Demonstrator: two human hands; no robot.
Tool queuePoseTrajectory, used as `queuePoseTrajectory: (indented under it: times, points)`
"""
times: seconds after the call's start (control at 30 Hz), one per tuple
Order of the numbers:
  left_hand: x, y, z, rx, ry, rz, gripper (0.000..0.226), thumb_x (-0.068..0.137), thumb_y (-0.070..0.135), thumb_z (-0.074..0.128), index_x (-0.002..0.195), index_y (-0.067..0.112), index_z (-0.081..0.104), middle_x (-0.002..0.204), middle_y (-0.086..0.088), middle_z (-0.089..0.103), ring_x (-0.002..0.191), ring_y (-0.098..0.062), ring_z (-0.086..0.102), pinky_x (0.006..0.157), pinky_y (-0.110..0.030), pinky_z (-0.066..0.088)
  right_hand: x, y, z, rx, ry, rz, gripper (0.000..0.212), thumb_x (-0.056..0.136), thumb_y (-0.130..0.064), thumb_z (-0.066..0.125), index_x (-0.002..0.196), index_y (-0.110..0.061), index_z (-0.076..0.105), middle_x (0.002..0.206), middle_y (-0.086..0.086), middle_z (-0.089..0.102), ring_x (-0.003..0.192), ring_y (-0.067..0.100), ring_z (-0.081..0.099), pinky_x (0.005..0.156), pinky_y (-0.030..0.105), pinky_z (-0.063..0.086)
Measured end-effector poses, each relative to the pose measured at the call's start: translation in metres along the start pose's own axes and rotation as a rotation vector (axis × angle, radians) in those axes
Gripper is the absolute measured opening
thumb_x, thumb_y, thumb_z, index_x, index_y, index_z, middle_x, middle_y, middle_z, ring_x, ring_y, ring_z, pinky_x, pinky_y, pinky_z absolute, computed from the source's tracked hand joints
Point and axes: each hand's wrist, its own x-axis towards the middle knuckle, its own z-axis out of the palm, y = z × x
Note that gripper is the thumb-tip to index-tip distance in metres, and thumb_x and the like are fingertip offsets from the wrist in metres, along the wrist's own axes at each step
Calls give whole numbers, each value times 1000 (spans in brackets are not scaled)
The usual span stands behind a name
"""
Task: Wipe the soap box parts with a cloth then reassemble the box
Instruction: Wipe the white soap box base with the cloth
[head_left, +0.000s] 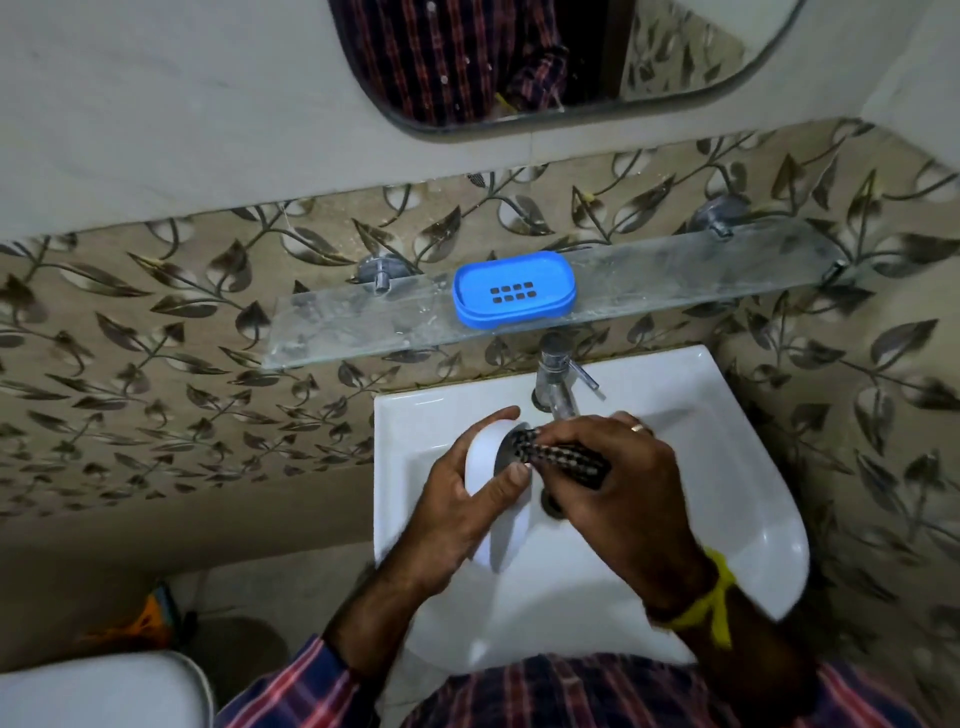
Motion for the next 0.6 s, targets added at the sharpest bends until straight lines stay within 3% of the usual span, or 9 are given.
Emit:
queuePoseTrajectory:
  times: [0.07,0.13,0.23,0.27,0.33,0.43,0.5,0.6]
  points:
    - [0,-5,-5,-6,69,-46,56,80,41,80,133,33,61,130,14,66,119,-7,63,94,-25,54,-2,3,-3,202,124,159,22,75,-10,85,90,-22,75,89,-4,77,84,17,73,78,45,60]
    - [1,-10,-4,112,161,-36,43,85,28,79,127,30,65,122,16,69,113,-5,65,90,-21,54,1,0,-2,286,133,162,21,80,-12,82,98,-21,76,96,-4,77,91,13,73,85,44,59]
    - [-2,-19,8,374,285,42,23,92,29,70,113,21,71,99,17,73,85,9,65,75,-7,47,7,-12,3,97,17,-119,22,86,-14,75,108,-16,76,108,-2,75,101,14,69,93,36,53]
    - [-4,-21,12,438,332,64,15,92,28,69,105,20,71,79,17,69,69,7,60,62,-3,40,7,-16,5,46,-47,-199,23,88,-14,74,111,-16,76,112,-2,74,104,14,67,93,34,51]
    - [-7,-22,16,523,423,94,4,88,19,67,89,15,68,62,1,63,71,-5,55,50,-7,32,5,-18,10,-61,-182,-334,28,87,-12,75,114,-18,75,117,-1,72,105,13,59,88,34,52]
    - [-9,-23,12,683,455,148,6,77,7,63,81,9,67,66,-11,70,70,-20,56,57,2,31,-2,-10,13,-133,-282,-430,30,85,-12,77,114,-17,75,116,1,72,99,23,60,79,41,56]
    - [-13,-23,11,747,421,179,8,78,4,69,86,6,70,72,-11,73,66,-22,58,62,-1,31,-3,-5,11,-108,-290,-399,26,87,-13,75,112,-18,75,114,-1,72,96,26,63,78,41,56]
    - [-15,-23,10,783,392,179,17,78,2,78,94,6,73,79,-10,76,67,-21,65,67,-8,31,1,-1,9,-78,-248,-278,21,87,-11,73,108,-16,75,109,-1,73,97,17,60,82,39,53]
